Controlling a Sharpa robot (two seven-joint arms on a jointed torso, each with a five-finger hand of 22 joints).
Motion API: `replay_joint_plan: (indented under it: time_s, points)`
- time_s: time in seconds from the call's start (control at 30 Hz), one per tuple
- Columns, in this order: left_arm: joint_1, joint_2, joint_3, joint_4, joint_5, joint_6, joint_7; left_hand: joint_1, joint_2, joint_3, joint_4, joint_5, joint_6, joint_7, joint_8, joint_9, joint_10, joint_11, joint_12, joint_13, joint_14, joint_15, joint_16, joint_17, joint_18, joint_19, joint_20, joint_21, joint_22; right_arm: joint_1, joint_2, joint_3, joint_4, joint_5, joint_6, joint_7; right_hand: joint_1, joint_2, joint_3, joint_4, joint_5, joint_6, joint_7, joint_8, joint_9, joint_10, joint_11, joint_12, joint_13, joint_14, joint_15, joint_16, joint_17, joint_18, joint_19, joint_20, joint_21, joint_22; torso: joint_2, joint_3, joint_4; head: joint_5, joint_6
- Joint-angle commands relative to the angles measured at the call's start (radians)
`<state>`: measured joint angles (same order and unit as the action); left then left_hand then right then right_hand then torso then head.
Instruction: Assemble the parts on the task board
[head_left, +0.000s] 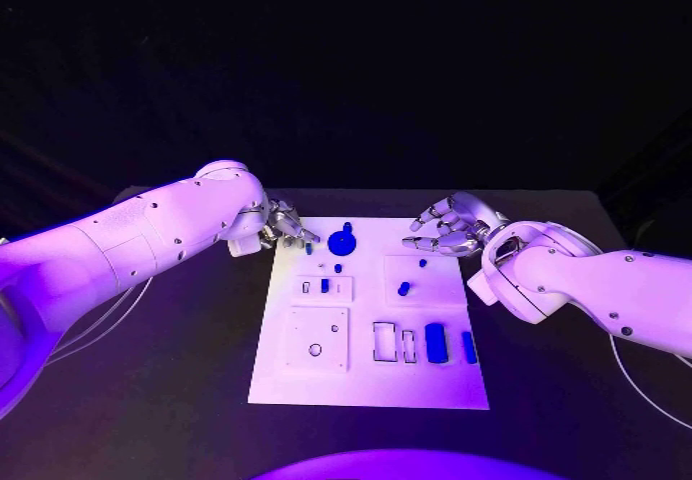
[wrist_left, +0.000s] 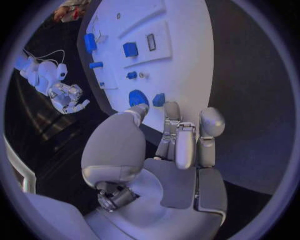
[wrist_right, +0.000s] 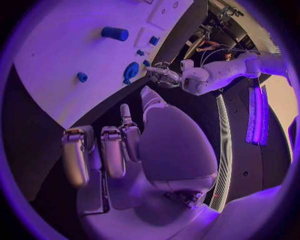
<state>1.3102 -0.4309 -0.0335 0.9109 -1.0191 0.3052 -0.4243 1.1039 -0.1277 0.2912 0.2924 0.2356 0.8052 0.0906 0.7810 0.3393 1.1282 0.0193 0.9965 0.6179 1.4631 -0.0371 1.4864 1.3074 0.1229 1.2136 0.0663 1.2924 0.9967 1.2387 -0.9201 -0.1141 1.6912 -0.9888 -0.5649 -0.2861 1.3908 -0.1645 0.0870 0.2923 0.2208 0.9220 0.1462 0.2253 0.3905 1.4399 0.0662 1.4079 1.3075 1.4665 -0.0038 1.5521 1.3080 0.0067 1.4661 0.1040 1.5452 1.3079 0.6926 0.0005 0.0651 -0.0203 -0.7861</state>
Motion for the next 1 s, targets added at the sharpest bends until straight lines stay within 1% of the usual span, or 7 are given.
replay_joint_plan:
  time_s: [0.03, 0.4, 0.67, 0.77, 0.87, 1.0]
  points:
    - [-0.001, 0.004, 0.000, -0.003, 0.009, 0.008, 0.011, 0.002, 0.009, -0.003, -0.001, 0.000, 0.011, 0.000, 0.005, 0.002, 0.011, -0.003, 0.010, 0.005, 0.058, -0.007, 0.007, 0.074, -0.004, 0.006, 0.001, 0.005, 0.002, 0.000, 0.001, 0.000, 0.003, -0.005, -0.011, 0.010, -0.004, 0.004, -0.003, -0.001, 0.006, -0.007, 0.000, 0.007, 0.001, -0.002, -0.002, -0.003, 0.123, 0.092, -0.004, -0.003, 0.215, 0.001, 0.090, -0.007, -0.006, 0.246, 0.000, 0.0005, 0.0004, 0.000, 0.000]
    - [-0.003, 0.007, -0.002, -0.007, 0.011, 0.019, 0.015, 0.026, 0.015, 0.000, -0.004, 0.000, 0.021, -0.008, 0.016, 0.009, 0.024, -0.010, 0.021, 0.017, 0.060, -0.012, 0.008, 0.079, -0.005, 0.009, -0.003, 0.008, 0.007, 0.000, 0.002, 0.000, 0.002, -0.005, -0.016, 0.011, -0.003, 0.006, -0.001, -0.002, 0.007, -0.006, 0.000, 0.008, 0.001, -0.001, -0.002, -0.002, 0.124, 0.092, -0.005, -0.003, 0.216, 0.001, 0.090, -0.008, -0.006, 0.246, 0.000, -0.0002, 0.0016, -0.001, -0.002]
    - [-0.003, 0.009, -0.003, -0.010, 0.013, 0.029, 0.019, 0.047, 0.016, 0.004, -0.006, 0.000, 0.023, -0.011, 0.019, 0.012, 0.029, -0.013, 0.024, 0.021, 0.061, -0.015, 0.009, 0.080, -0.005, 0.010, -0.005, 0.009, 0.008, 0.000, 0.003, 0.000, 0.001, -0.005, -0.016, 0.011, -0.002, 0.007, 0.000, -0.002, 0.008, -0.006, 0.000, 0.008, 0.002, 0.000, -0.003, -0.001, 0.124, 0.092, -0.005, -0.003, 0.216, 0.001, 0.091, -0.008, -0.005, 0.247, 0.000, -0.0004, 0.0007, 0.000, 0.000]
    - [-0.003, 0.009, -0.003, -0.010, 0.013, 0.027, 0.019, 0.062, 0.021, 0.009, -0.007, 0.001, 0.024, -0.013, 0.020, 0.013, 0.032, -0.015, 0.025, 0.021, 0.061, -0.017, 0.009, 0.081, -0.005, 0.011, -0.007, 0.009, 0.009, 0.000, 0.003, 0.000, 0.001, -0.005, -0.015, 0.011, -0.002, 0.007, 0.000, -0.002, 0.008, -0.006, 0.000, 0.008, 0.002, 0.000, -0.003, -0.001, 0.124, 0.092, -0.005, -0.003, 0.216, 0.001, 0.091, -0.008, -0.005, 0.247, 0.000, 0.0002, 0.0003, 0.002, -0.003]
    - [-0.003, 0.009, -0.003, -0.010, 0.014, 0.024, 0.019, 0.072, 0.025, 0.014, -0.007, 0.001, 0.024, -0.014, 0.020, 0.014, 0.032, -0.016, 0.024, 0.020, 0.061, -0.018, 0.009, 0.081, -0.005, 0.010, -0.008, 0.009, 0.009, 0.000, 0.003, 0.000, 0.001, -0.005, -0.014, 0.010, -0.002, 0.007, 0.000, -0.002, 0.008, -0.006, 0.000, 0.008, 0.002, 0.000, -0.003, -0.001, 0.124, 0.092, -0.005, -0.003, 0.216, 0.001, 0.091, -0.008, -0.005, 0.247, 0.001, -0.0003, 0.0009, 0.002, -0.003]
    - [-0.003, 0.008, -0.003, -0.010, 0.015, 0.023, 0.019, 0.094, 0.033, 0.024, -0.009, 0.001, 0.024, -0.016, 0.021, 0.016, 0.034, -0.018, 0.024, 0.020, 0.061, -0.020, 0.009, 0.081, -0.006, 0.010, -0.010, 0.009, 0.009, 0.000, 0.003, 0.000, 0.000, -0.005, -0.011, 0.010, -0.002, 0.007, 0.000, -0.002, 0.009, -0.006, 0.000, 0.009, 0.002, 0.002, -0.003, 0.001, 0.126, 0.092, -0.005, -0.003, 0.216, 0.001, 0.091, -0.008, -0.005, 0.247, 0.000, 0.0001, 0.0007, 0.002, -0.005]
